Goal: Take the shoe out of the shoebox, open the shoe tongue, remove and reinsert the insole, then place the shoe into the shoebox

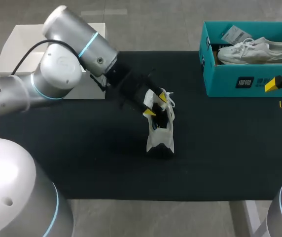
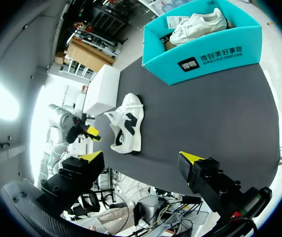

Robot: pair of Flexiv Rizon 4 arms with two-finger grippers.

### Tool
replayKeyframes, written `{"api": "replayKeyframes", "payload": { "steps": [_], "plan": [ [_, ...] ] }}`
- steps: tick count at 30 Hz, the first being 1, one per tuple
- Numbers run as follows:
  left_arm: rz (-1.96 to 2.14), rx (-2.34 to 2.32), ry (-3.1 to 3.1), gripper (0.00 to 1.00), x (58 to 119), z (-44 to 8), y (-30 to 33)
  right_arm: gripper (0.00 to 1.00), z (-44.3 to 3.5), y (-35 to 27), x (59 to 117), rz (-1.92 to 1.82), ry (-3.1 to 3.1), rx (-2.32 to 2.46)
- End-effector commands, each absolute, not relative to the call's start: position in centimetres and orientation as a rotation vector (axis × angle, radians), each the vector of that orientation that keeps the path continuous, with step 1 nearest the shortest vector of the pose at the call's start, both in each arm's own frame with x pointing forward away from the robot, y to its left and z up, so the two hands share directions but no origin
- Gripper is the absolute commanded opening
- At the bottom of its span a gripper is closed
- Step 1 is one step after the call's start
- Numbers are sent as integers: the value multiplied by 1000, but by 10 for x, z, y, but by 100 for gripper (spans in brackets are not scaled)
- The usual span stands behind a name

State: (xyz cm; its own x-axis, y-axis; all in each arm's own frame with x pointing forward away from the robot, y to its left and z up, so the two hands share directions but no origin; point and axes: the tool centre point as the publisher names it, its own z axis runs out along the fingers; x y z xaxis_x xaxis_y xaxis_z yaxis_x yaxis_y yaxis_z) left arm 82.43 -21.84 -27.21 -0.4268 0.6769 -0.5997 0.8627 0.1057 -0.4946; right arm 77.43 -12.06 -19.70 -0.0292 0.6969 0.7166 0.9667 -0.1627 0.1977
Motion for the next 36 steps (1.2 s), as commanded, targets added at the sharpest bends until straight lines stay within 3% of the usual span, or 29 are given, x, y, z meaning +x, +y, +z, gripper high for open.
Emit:
{"api": "replayKeyframes", "payload": {
  "steps": [1,7,22,36],
  "plan": [
    [-699,2028,2300,0,827,-264,-223,100,-197,-121,774,-1016,-1745,-1893],
    [-356,2200,2350,0,816,-283,-218,100,-197,-121,774,-1016,-1745,-1893],
    [-356,2200,2350,0,816,-283,-218,100,-197,-121,774,-1016,-1745,-1893],
    [-204,2182,2426,0,814,-323,-204,100,-197,-121,774,-1016,-1745,-1893]
  ]
}}
